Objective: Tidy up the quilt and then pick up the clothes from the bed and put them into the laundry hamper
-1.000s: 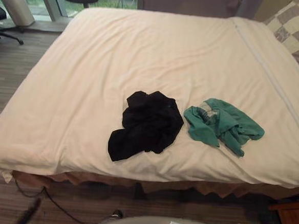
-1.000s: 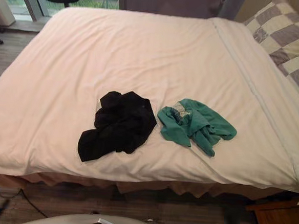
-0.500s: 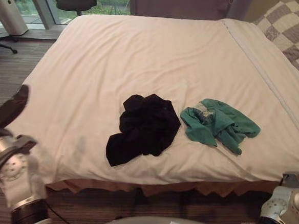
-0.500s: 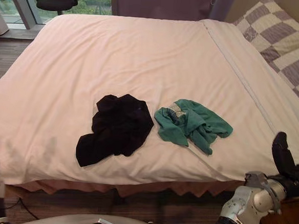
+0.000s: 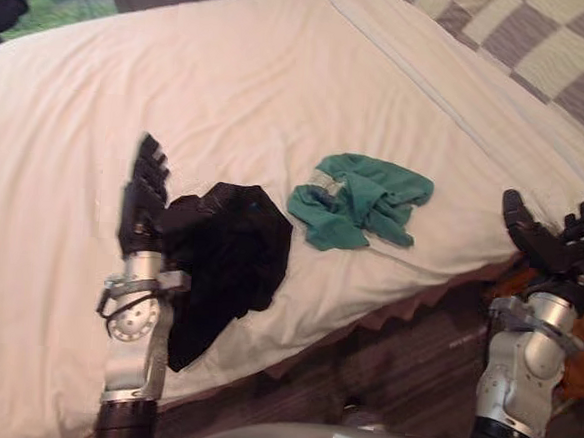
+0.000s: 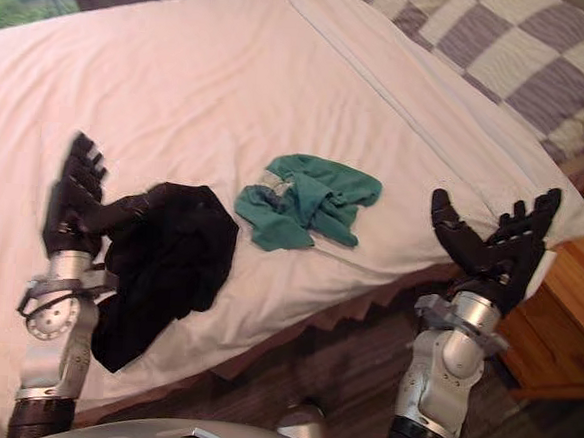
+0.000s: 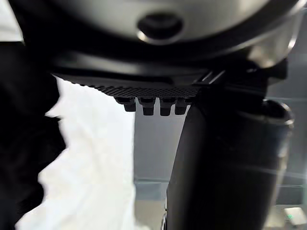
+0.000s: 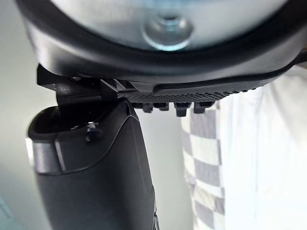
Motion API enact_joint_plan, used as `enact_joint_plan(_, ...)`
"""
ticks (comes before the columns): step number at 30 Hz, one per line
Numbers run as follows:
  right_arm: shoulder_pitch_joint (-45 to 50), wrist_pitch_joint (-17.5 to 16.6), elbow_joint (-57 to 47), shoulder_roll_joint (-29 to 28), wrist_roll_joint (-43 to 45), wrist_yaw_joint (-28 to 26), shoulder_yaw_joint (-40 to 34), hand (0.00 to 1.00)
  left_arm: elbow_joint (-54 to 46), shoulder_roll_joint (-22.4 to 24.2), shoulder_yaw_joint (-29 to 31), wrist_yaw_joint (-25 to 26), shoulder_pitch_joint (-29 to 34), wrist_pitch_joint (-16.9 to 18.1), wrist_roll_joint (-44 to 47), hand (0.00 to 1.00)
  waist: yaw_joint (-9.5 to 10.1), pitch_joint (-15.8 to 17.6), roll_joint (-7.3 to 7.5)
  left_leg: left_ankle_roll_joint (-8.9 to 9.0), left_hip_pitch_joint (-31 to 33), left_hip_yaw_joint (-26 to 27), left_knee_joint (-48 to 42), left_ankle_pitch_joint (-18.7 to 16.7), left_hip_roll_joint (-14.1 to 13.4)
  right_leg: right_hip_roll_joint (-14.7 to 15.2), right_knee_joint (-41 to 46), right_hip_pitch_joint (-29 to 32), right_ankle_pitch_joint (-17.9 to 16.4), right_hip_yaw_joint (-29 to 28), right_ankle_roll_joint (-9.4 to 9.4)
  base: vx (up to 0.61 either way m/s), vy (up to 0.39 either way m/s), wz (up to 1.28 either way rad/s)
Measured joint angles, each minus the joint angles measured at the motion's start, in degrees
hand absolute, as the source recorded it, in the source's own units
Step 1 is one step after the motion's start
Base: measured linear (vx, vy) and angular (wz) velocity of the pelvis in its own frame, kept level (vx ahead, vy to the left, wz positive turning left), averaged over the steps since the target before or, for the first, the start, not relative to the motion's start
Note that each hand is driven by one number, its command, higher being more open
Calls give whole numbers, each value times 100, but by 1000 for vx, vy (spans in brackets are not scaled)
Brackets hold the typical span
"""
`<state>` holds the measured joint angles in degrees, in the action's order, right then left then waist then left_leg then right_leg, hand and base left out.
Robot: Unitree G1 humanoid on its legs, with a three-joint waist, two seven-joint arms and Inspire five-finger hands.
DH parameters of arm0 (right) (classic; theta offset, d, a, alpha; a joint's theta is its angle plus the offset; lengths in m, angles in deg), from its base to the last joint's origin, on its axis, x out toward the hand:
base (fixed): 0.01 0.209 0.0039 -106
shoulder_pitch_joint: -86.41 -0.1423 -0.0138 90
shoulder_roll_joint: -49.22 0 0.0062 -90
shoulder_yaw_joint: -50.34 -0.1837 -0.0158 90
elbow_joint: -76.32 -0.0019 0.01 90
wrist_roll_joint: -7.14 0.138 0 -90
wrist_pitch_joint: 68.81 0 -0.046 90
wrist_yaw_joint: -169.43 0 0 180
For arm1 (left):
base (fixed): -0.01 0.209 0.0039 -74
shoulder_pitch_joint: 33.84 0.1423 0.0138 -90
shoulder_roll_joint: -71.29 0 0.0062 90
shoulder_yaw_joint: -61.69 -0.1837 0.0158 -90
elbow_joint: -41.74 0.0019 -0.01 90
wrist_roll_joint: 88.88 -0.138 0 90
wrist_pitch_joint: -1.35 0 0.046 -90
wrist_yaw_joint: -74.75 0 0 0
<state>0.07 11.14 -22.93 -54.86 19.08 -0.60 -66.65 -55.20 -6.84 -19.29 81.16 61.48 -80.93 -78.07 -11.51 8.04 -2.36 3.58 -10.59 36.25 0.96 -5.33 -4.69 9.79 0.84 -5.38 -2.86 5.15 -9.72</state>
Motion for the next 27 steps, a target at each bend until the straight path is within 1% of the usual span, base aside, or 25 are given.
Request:
enact_joint_plan(2,225,103,0,-21,-33,-40,74,100,101,178,-38,-56,72,-129,-25,100,-3,15,-24,-2,-13,11,-1,-1,-18,-2,-2,15,0,-54,0,9,-94,-15)
enact_joint_plan(6,379,135,-13,-22,-41,-50,72,100,100,255,-45,-109,346,-144,-28,100,6,69,-115,-20,-96,1,-8,-21,-35,3,7,-77,0,-40,0,6,-86,3)
enact_joint_plan(9,458,165,-41,-94,-44,-64,76,100,100,386,-26,-154,592,-154,-29,100,32,79,-196,-26,-107,-46,-115,-88,-104,-16,135,-118,-1,18,-1,-2,-91,16)
enact_joint_plan(10,457,182,-48,-136,-45,-71,74,100,109,451,-27,-169,673,-176,-36,100,30,114,-261,-35,-116,-62,-155,-93,-162,-50,349,-57,-5,27,-4,0,-86,9)
enact_joint_plan(11,431,193,-50,-147,-47,-86,83,100,193,555,-7,-168,675,-184,-134,100,53,213,-419,-43,-184,-93,-174,-96,-314,-147,993,275,-119,13,7,0,-83,9)
enact_joint_plan(12,449,195,-62,-180,-51,-100,99,100,252,600,-2,-166,685,-194,-224,100,35,246,-480,-42,-213,-137,-172,-97,-372,-211,1068,366,-323,14,60,-1,-81,10)
enact_joint_plan(13,552,196,-115,-298,-53,-102,224,100,287,574,37,-162,762,-196,-246,100,33,185,-358,-22,-226,-150,-193,-112,-307,-189,529,333,-156,5,47,19,-108,22)
enact_joint_plan(14,656,196,-218,-417,-57,-110,291,100,328,545,61,-165,822,-203,-255,100,25,151,-251,135,-239,-180,-251,-256,-277,-110,313,298,-37,98,44,48,-134,17)
enact_joint_plan(15,676,197,-236,-425,-72,-114,292,100,380,587,69,-164,851,-217,-269,100,55,139,-300,191,-236,-182,-270,-308,-326,-149,202,233,-26,97,39,107,-154,3)
enact_joint_plan(16,681,231,-236,-438,-159,-118,318,100,460,625,47,-173,922,-295,-361,100,94,139,-325,206,-220,-159,-323,-318,-368,-178,103,189,-14,90,28,92,-116,-6)
enact_joint_plan(18,721,300,-243,-439,-226,-113,337,100,617,633,-16,-250,1031,-351,-473,100,94,140,-326,210,-206,-156,-503,-321,-431,-189,85,107,-14,100,28,87,-129,-1)
enact_joint_plan(19,739,319,-273,-440,-227,-112,356,100,703,645,-25,-335,1098,-396,-473,100,113,145,-318,283,-177,-123,-784,-368,-499,-170,83,35,-4,89,43,63,-91,-4)
enact_joint_plan(20,741,319,-286,-444,-227,-112,391,100,738,645,-23,-353,1119,-413,-473,100,132,169,-280,342,-116,-95,-1064,-424,-555,-127,81,-10,1,68,51,46,-48,-13)
enact_joint_plan(21,743,319,-305,-458,-228,-111,438,100,824,649,-28,-399,1107,-416,-473,100,207,255,-129,446,42,-7,-1402,-664,-619,3,74,-88,3,26,55,-13,-33,-7)
enact_joint_plan(22,727,318,-324,-437,-227,-109,419,100,869,651,-83,-438,1111,-415,-473,100,201,214,-200,399,56,8,-793,-601,-585,28,73,-73,3,23,54,-13,-37,-20)
enact_joint_plan(23,720,335,-371,-404,-228,-106,425,100,903,675,-148,-474,1134,-412,-474,0,236,199,-318,446,-3,24,-385,-106,-554,28,45,-60,3,-12,10,-26,-2,-14)
enact_joint_plan(24,744,346,-401,-438,-227,-118,483,100,910,684,-154,-476,1160,-412,-476,0,217,183,-340,434,3,45,-374,-113,-533,36,21,-56,49,15,-57,7,13,-15)
enact_joint_plan(26,834,347,-489,-445,-227,-171,650,100,922,671,-241,-488,1158,-357,-485,0,209,219,-266,355,43,78,-377,-160,-434,115,43,25,73,4,-98,5,34,-3)
enact_joint_plan(27,822,347,-505,-445,-225,-194,675,100,939,665,-250,-484,1155,-318,-503,0,213,221,-255,340,75,104,-381,-168,-416,126,45,72,80,-6,-109,-9,21,-10)
